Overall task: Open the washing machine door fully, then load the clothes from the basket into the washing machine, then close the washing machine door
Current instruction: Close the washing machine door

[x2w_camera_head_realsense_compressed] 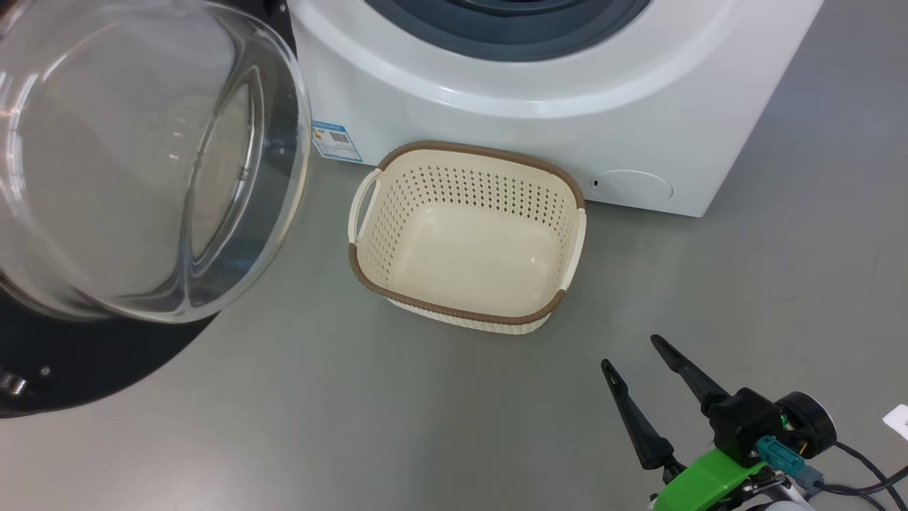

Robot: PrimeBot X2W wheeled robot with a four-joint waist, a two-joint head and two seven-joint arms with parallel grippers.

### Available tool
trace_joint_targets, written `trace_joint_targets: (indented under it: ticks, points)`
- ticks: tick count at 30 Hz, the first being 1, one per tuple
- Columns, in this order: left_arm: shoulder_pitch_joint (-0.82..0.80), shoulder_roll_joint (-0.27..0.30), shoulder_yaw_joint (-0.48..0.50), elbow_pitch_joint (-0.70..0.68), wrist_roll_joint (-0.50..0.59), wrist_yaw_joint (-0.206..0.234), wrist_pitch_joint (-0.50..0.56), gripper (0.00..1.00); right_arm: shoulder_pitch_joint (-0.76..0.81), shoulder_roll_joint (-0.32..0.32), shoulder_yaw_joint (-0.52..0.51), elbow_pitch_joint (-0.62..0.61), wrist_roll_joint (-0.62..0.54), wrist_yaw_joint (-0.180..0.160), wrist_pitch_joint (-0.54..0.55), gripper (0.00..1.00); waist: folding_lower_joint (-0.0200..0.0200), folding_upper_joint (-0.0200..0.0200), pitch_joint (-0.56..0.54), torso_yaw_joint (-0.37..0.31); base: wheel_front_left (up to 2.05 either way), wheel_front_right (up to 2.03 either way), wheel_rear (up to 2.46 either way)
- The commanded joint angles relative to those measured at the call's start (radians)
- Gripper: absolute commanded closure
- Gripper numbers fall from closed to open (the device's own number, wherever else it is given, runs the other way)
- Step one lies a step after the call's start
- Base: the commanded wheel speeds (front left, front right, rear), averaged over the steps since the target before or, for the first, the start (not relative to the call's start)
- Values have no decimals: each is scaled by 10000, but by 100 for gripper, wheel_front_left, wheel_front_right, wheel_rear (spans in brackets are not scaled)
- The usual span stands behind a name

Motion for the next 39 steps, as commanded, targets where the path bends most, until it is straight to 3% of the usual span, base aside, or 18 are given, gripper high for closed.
trace_joint_targets:
  ticks: [1, 31, 39]
  points:
    - [311, 526, 29, -436, -127, 84, 353, 100, -272, 109, 338, -180, 54, 14, -117, 0, 0, 0, -27, 19, 0, 0, 0]
    - [1255, -851, 93, -3724, -1280, 1446, 1922, 100, -394, 552, 379, 682, 244, 14, -873, 0, 0, 0, -530, -560, 0, 0, 0]
    - [1447, -1202, -108, -4614, -1402, 1605, 2227, 100, -442, 652, 360, 854, 284, 14, -1043, 0, 0, 0, -564, -771, 0, 0, 0]
